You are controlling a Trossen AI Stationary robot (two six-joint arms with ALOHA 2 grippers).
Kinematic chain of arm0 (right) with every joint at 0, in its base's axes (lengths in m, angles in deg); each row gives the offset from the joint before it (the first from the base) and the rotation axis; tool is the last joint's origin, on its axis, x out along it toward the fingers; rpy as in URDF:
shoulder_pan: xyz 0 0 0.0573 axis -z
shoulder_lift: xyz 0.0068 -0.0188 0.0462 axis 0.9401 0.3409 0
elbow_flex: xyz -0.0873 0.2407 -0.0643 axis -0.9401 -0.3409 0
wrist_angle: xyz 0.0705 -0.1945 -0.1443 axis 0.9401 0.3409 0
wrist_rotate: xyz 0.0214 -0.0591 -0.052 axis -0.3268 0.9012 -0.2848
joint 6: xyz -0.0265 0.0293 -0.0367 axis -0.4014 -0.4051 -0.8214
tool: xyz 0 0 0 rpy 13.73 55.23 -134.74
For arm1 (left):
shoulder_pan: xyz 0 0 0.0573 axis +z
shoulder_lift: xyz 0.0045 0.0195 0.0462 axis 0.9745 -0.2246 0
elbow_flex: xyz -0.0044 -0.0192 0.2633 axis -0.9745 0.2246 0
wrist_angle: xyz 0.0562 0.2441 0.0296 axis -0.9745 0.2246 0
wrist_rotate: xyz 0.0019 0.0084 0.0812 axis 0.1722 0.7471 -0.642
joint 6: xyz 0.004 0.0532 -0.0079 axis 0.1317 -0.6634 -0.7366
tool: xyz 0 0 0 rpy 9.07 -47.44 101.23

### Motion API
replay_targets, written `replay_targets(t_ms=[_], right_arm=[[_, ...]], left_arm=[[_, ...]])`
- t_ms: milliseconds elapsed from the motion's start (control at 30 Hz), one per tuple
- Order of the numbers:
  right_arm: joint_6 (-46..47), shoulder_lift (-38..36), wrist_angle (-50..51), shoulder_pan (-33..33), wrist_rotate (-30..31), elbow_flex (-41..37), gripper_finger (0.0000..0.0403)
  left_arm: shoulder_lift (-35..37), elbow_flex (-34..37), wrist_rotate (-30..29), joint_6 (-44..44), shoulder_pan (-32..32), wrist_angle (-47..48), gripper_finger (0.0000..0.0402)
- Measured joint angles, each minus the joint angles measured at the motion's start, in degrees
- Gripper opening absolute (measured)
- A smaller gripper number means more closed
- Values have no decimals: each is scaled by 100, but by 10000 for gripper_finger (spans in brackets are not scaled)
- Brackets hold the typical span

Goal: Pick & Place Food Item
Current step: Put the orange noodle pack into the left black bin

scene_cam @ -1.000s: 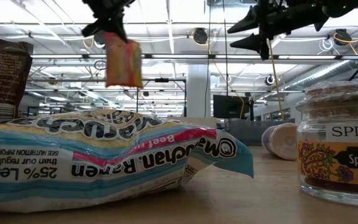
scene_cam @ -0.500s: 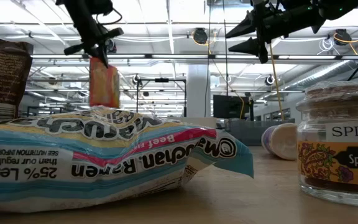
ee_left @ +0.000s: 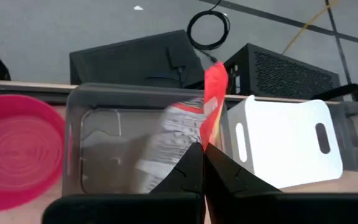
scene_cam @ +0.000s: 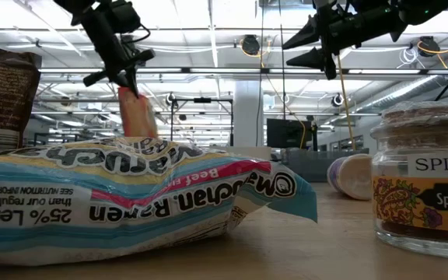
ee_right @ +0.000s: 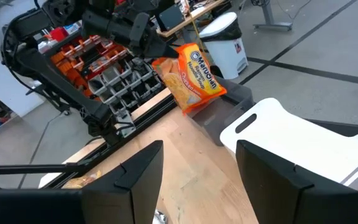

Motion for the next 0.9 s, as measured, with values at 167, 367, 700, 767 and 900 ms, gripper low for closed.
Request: replay_targets(t_ms=[167,367,700,767,900], right_arm=[[-15,0,0,0,0,0,195],[-15,0,0,0,0,0,192],[2,0,1,0,-1,0,190],[2,0,0,0,-2,0,191],[2,0,0,0,-2,0,191]], left_arm=[[1,11,-7,14,75,-10,0],[0,11,-12,15,226,-11,0],[0,11,-325,96,425,50,0],[0,11,-372,107,476,108,0],[-4,31,-555,194,510,189,0]])
